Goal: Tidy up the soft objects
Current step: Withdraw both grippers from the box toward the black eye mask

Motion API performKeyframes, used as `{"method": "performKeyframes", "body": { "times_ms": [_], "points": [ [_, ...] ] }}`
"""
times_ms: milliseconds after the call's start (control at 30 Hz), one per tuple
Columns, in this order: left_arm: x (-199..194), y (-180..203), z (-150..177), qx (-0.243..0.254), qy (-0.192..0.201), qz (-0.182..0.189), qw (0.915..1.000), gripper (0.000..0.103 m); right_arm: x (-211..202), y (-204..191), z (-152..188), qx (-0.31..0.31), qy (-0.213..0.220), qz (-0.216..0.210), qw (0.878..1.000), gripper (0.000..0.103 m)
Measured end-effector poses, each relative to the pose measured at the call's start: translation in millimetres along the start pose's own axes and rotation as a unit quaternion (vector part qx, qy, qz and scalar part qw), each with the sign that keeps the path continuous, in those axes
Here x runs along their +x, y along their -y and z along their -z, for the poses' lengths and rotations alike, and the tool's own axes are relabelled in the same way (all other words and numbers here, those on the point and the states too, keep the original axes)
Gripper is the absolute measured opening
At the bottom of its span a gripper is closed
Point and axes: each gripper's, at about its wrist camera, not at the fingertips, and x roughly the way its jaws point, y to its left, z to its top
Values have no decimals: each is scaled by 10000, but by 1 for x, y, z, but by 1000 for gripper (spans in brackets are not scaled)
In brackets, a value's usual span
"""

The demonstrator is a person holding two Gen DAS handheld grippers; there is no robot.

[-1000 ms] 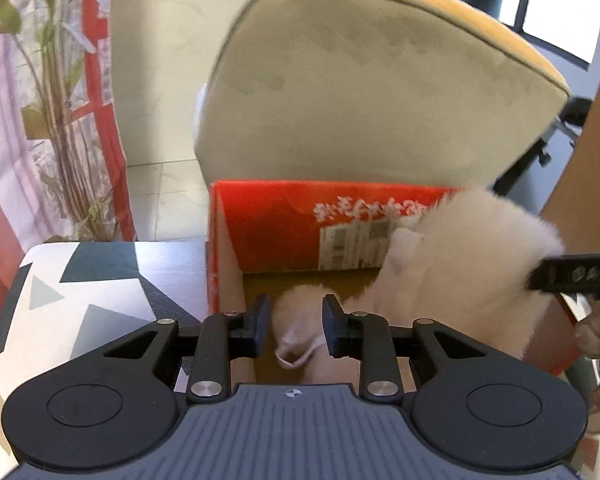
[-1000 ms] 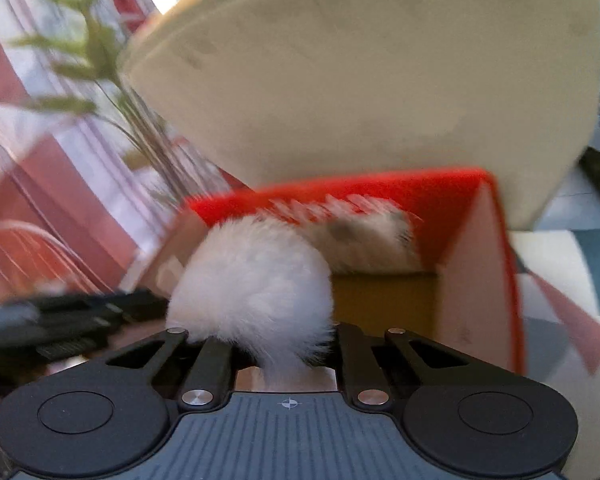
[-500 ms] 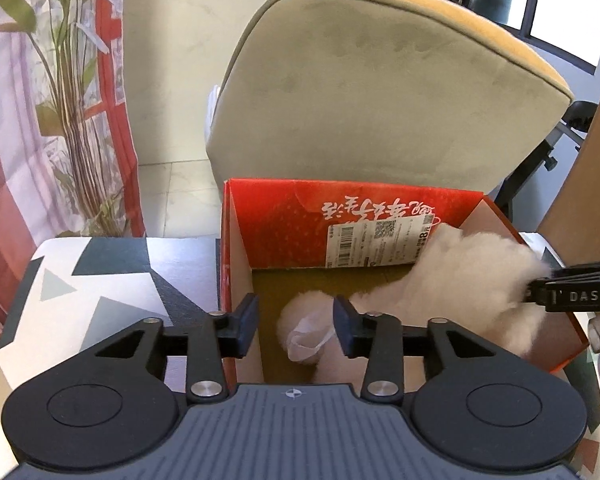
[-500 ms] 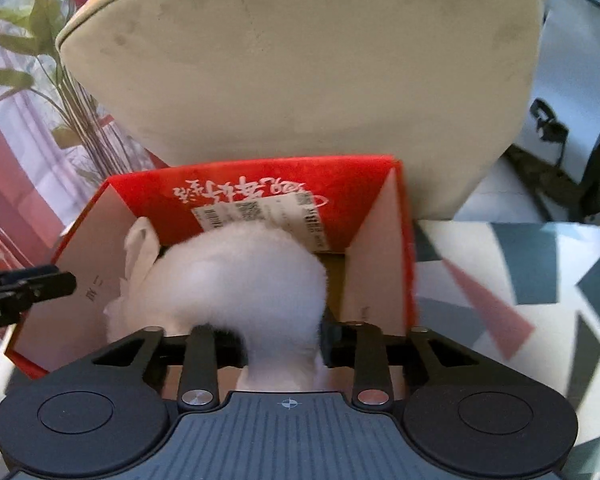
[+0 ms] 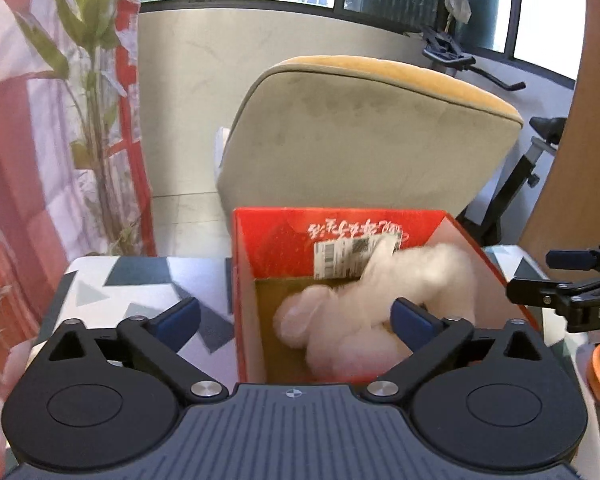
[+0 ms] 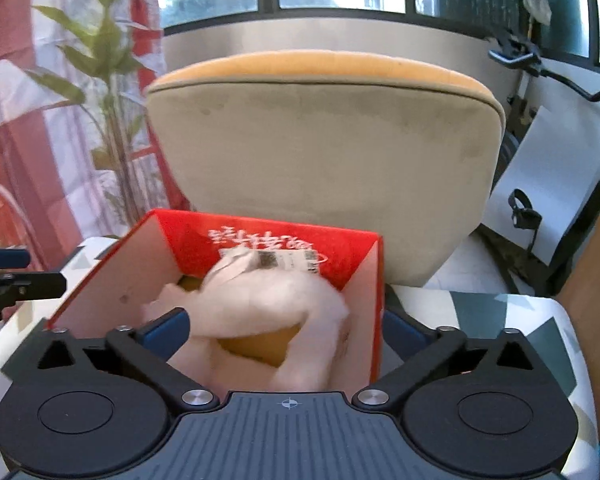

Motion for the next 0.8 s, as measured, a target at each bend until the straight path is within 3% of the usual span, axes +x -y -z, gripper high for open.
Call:
{"method": "performKeyframes", "body": {
  "times_ms": [367, 667, 800],
  "points": [
    [-63, 13, 62, 108, 32, -418, 9991, 103, -74, -19, 64, 248, 470, -246, 9983, 103],
    [-92, 19, 131, 102, -245, -299, 9992, 103, -110, -22, 143, 799, 409, -382, 9952, 103],
    [-95, 19, 158, -47, -465, -152, 9988, 103, -117, -30, 179, 750, 247, -381, 9961, 103]
  ]
}}
